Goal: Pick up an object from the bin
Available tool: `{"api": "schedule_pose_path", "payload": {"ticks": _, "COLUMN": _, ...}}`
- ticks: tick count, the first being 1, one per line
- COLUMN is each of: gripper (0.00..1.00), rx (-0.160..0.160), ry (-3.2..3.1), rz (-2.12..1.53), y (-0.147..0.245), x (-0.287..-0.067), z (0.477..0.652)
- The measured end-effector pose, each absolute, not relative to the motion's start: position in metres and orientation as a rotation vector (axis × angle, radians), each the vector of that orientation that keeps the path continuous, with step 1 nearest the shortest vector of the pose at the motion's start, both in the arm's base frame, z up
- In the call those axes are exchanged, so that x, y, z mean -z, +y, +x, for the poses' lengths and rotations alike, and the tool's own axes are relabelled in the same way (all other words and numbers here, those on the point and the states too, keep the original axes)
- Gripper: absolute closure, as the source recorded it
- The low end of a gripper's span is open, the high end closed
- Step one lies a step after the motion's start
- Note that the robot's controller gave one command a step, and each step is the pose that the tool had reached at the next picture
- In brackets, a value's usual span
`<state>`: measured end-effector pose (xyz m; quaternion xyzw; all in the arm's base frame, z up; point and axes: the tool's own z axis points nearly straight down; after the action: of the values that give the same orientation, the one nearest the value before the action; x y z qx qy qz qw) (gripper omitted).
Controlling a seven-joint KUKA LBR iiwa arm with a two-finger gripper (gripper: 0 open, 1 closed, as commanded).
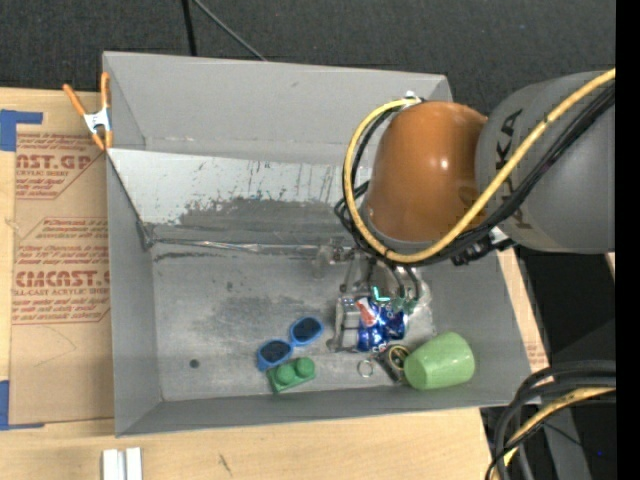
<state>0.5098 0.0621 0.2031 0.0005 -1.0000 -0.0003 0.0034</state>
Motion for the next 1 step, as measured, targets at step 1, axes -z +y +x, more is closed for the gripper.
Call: {"api": "schedule_pose_path", "payload": {"ticks": 1, "gripper": 0.0, "rx": 0.001, "ry": -3.133, "rz": 0.038, "y": 0.0726, "x": -0.1233, "z": 0.5005}}
